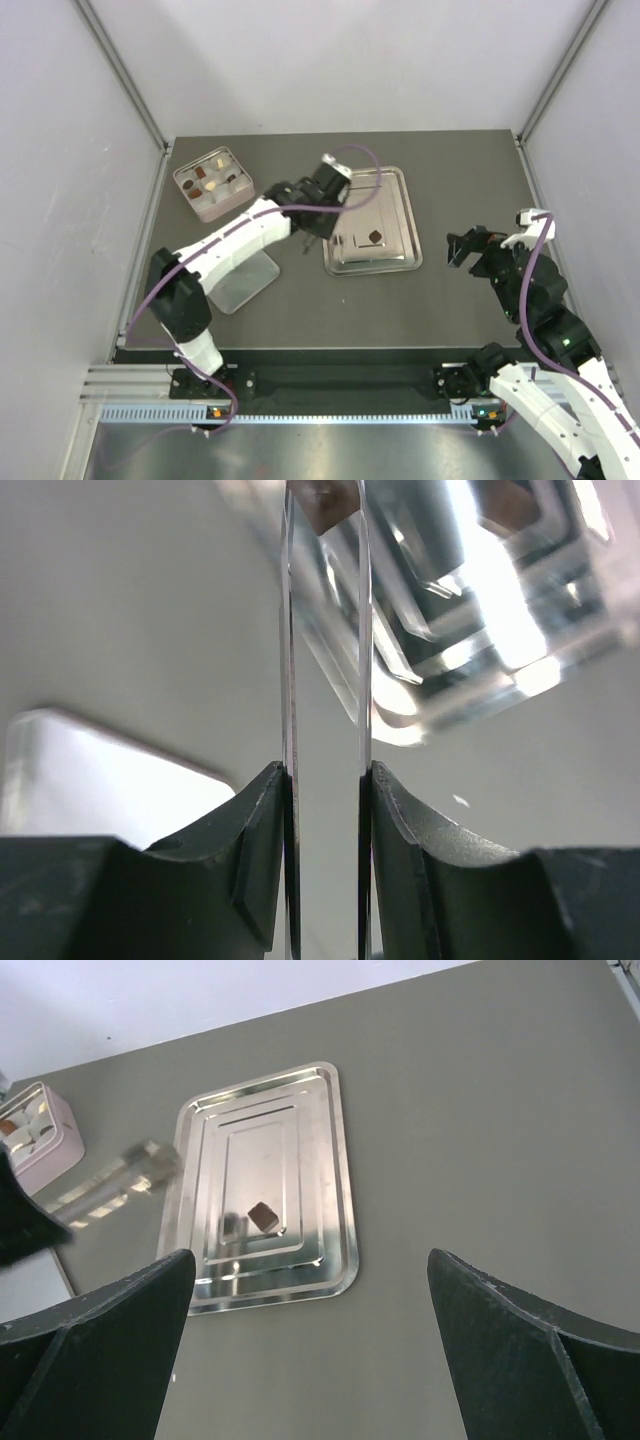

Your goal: Pack the chocolate

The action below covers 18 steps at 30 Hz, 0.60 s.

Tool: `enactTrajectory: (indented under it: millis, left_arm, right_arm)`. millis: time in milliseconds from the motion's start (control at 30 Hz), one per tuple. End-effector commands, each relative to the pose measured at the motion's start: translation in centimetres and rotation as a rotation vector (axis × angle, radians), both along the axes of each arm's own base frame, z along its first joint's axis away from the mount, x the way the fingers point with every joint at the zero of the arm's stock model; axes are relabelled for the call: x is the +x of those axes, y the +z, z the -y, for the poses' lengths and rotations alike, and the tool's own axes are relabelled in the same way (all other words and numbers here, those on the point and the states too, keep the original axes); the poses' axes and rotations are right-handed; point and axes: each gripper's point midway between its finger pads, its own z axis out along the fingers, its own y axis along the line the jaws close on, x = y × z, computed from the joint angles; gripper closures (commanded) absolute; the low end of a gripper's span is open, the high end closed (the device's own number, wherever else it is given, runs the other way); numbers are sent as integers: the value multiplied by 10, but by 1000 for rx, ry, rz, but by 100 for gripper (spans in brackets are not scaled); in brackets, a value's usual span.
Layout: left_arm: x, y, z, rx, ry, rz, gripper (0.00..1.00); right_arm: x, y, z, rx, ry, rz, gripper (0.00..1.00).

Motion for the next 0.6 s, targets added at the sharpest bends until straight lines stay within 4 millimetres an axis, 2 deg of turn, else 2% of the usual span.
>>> enactTrajectory:
  millis: [0, 33, 67, 133, 167, 233, 267, 333, 367, 567]
  left_arm:
    - [37, 53, -57, -29, 120, 108, 60]
    - [44, 56, -69, -42, 145, 108, 60]
    - [56, 59, -92, -62, 201, 106, 60]
    - [69, 60, -118, -76, 264, 108, 60]
    - [79, 60, -143, -79, 323, 112, 60]
    - [88, 56, -169, -59, 392, 119, 60]
    - [95, 49, -193, -51, 454, 112, 59]
    - [99, 41, -208, -89, 492, 77, 60]
    - [101, 35, -225, -108, 544, 63, 61]
    - [111, 23, -252, -156, 651, 79, 60]
  right_arm:
    - [-3, 28, 1, 53, 2, 76, 0]
    - [-3, 26, -1, 55, 8, 73, 0]
    - [-3, 27, -1, 59, 8, 79, 0]
    - [-2, 25, -2, 55, 9, 74, 0]
    - [0, 22, -3, 50, 10, 69, 0]
    - [1, 20, -3, 41, 11, 66, 0]
    - [2, 20, -3, 37, 13, 64, 0]
    - [3, 18, -4, 33, 13, 63, 0]
    - [3, 18, -5, 32, 16, 63, 0]
    - [6, 12, -4, 22, 11, 60, 0]
